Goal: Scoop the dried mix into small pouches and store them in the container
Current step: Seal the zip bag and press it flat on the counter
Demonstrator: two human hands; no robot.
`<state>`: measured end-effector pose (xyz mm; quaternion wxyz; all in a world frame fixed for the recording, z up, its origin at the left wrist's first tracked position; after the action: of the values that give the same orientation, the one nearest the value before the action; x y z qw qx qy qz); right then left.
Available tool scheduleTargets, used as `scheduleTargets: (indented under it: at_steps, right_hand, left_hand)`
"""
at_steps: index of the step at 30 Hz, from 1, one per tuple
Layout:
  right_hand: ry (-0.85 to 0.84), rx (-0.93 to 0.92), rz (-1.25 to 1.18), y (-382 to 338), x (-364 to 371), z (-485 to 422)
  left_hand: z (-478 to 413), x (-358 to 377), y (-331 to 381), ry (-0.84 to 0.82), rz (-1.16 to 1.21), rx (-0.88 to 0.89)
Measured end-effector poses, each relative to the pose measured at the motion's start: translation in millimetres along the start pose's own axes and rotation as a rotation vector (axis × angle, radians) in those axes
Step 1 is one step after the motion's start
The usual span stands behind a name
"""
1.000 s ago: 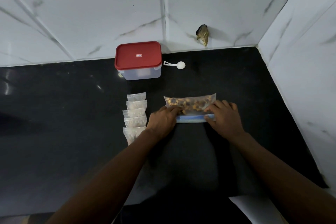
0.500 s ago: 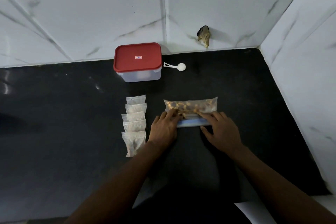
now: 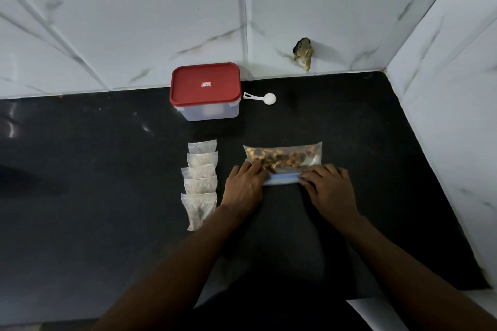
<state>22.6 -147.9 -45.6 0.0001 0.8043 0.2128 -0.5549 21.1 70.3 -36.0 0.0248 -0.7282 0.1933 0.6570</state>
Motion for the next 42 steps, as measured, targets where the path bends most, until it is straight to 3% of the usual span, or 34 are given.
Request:
scheduleTargets:
  at_steps: [4, 11, 17, 26, 34, 42]
  right_hand:
    - [0.073, 0.0, 0.018, 2, -5, -10]
    - [-0.007, 0.085, -0.015, 5, -4, -36]
    - [0.033, 0.033, 0.038, 3, 2, -40]
    - [-0.038, 0.038, -0.051, 2, 3, -20]
    - [-0.015, -0.004, -0.025, 1, -6, -21]
    - [-0.045, 0.012, 0.043, -17, -18, -12]
  left_hand:
    - [4, -5, -2, 0.039, -0.044, 0.042]
    - [-14, -13, -9, -0.014, 0.067, -0.018]
    - [-24, -16, -13, 0.058, -0.037, -0.003]
    - [-16, -15, -16, 0.02, 0.058, -0.003]
    - [-13, -19, -14, 0.037, -0.056, 0.048]
    - [2, -10, 10, -0.007, 0.206, -0.33]
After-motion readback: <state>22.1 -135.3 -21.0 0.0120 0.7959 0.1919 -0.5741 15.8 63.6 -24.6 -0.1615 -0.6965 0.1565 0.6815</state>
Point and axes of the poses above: each hand's wrist, its own z-axis away from the middle knuckle, its own x-axis out of the palm, y = z × x, the point moved 4 cm from there along -z, towards the middle knuckle, and after that the axes turned 12 degrees about y, right-handed, at the moved point
